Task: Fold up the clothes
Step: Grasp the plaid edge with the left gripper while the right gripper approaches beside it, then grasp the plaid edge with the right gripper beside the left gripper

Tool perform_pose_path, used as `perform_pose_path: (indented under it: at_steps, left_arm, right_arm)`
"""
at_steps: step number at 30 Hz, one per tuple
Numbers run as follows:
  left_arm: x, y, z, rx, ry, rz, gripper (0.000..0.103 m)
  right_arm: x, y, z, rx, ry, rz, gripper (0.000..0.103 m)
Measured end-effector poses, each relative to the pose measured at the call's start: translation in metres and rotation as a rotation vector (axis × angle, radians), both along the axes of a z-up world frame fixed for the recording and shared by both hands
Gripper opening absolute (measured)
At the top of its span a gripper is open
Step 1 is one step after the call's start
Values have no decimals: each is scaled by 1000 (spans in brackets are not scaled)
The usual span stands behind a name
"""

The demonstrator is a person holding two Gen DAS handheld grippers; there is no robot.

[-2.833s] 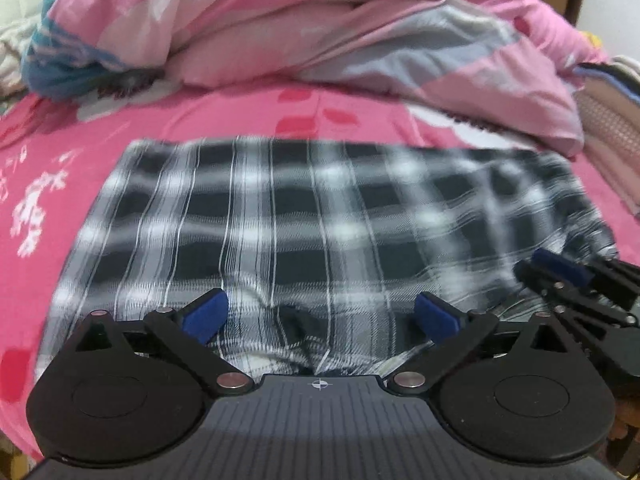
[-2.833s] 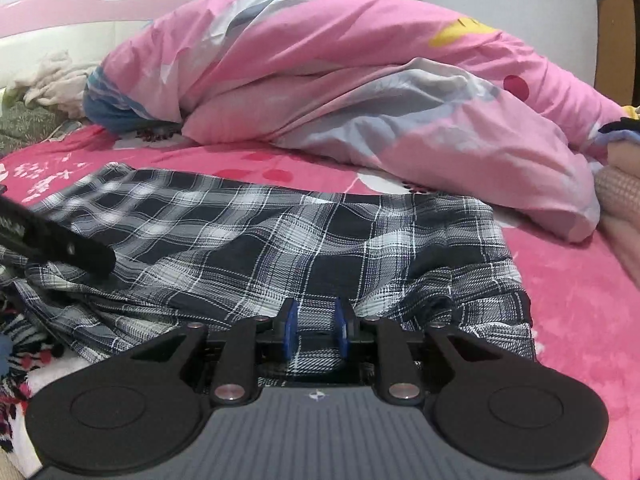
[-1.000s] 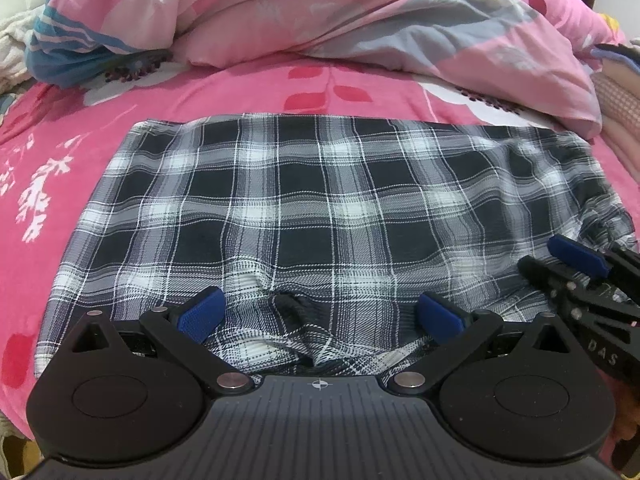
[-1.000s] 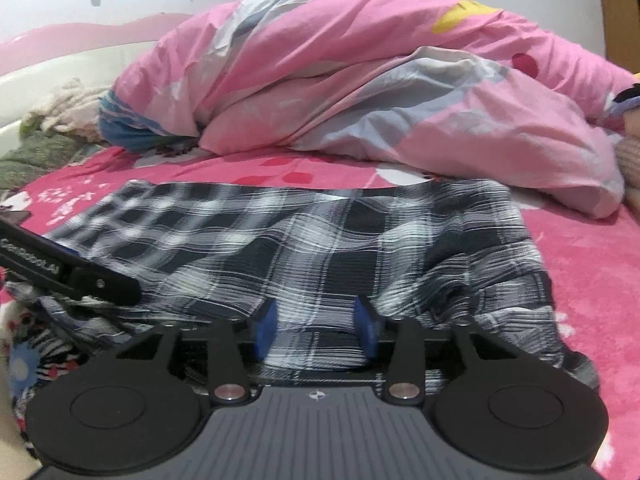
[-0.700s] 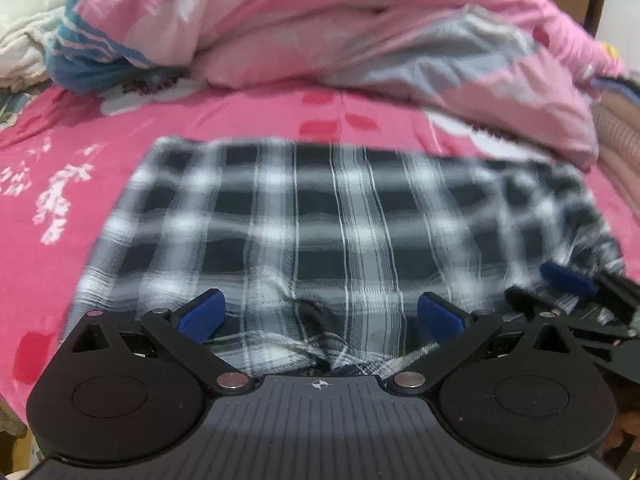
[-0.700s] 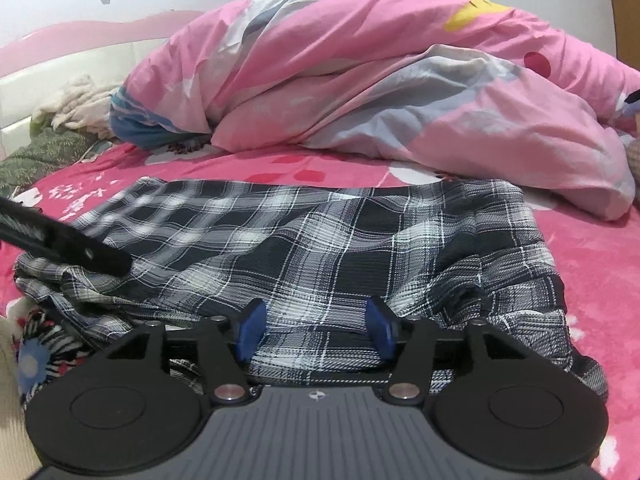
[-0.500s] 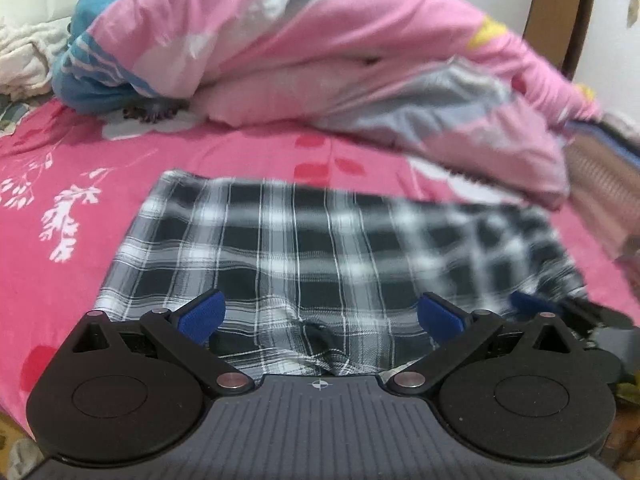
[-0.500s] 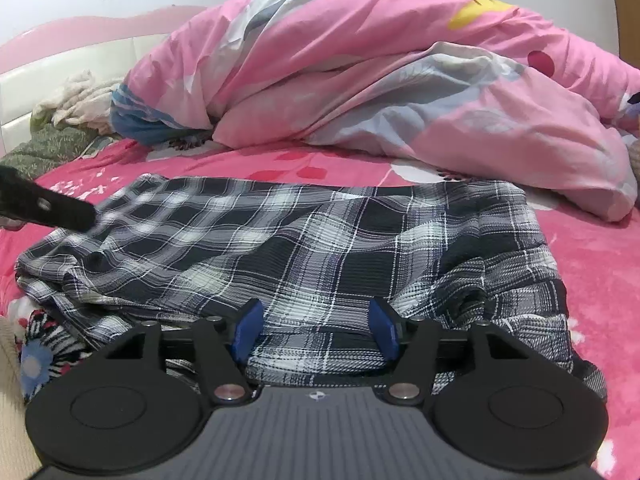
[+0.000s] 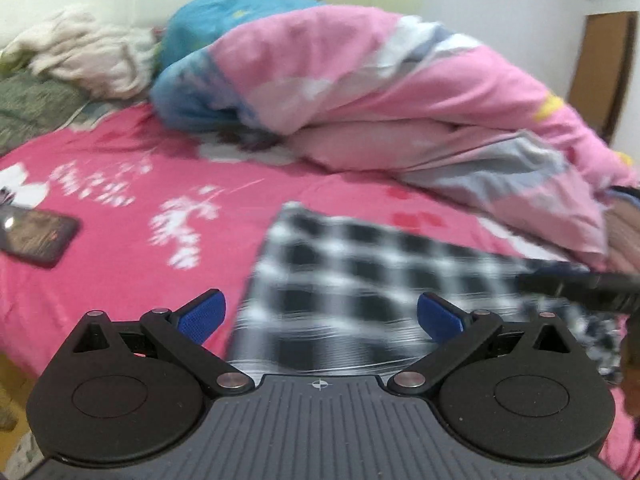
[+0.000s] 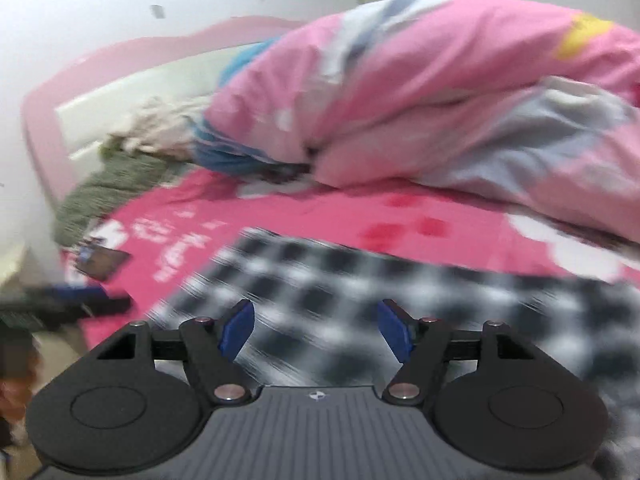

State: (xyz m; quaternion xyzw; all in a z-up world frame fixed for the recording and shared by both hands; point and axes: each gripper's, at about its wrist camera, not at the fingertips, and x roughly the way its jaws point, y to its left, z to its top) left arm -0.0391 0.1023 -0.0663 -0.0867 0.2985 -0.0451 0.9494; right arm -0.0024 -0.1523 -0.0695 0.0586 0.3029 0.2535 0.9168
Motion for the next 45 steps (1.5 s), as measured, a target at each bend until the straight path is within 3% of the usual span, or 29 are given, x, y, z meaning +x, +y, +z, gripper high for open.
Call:
perform_pose_path:
  at_steps: [3, 6, 16, 18, 20, 21, 23, 25, 29, 32, 34, 36, 39, 42, 45]
  left_arm:
    - [9, 15, -7, -31, 34, 15, 96]
    - [15, 24, -13, -46, 52, 10, 84]
    - [37, 44, -45, -86, 180, -47, 58]
    - [35, 45, -47, -93, 167, -52, 53]
    - [33, 44, -48, -106, 155, -65, 28]
    - [33, 44, -48, -113, 151, -71, 25]
    - [31, 43, -46, -120, 121, -76, 9]
    - [27, 42, -42, -138, 85, -90, 6]
    - [17, 31, -30, -156, -3, -145, 5]
    - [7, 16, -20, -145, -64, -204, 5]
    - [3, 7, -17, -139, -81, -232, 5]
    - [1, -1, -15, -127, -84, -244, 5]
    - [-1, -5, -10, -143, -89, -249, 4]
    - [-3, -10, -3, -165, -100, -267, 4]
    - [-5, -21, 7, -190, -108, -302, 4]
  right_arm:
    - [30, 33, 8, 54, 79, 79, 71]
    - [59, 65, 8, 91, 179, 155, 72]
    - [132, 147, -20, -20, 376, 166, 72]
    - [143, 156, -29, -37, 414, 155, 72]
    - [152, 165, -36, -63, 438, 144, 72]
    - [155, 169, -40, -81, 450, 140, 72]
    - [161, 179, -44, -112, 459, 138, 72]
    - [163, 186, -45, -145, 451, 145, 72]
    - [160, 197, -44, -205, 437, 178, 82]
    - [158, 199, -43, -227, 418, 190, 80]
    - [157, 196, -43, -222, 404, 186, 74]
    - [157, 187, -43, -222, 388, 168, 46]
    - [155, 167, -39, -202, 364, 138, 15]
    - [151, 142, -27, -136, 330, 119, 7]
    - [143, 115, -9, -74, 277, 110, 5]
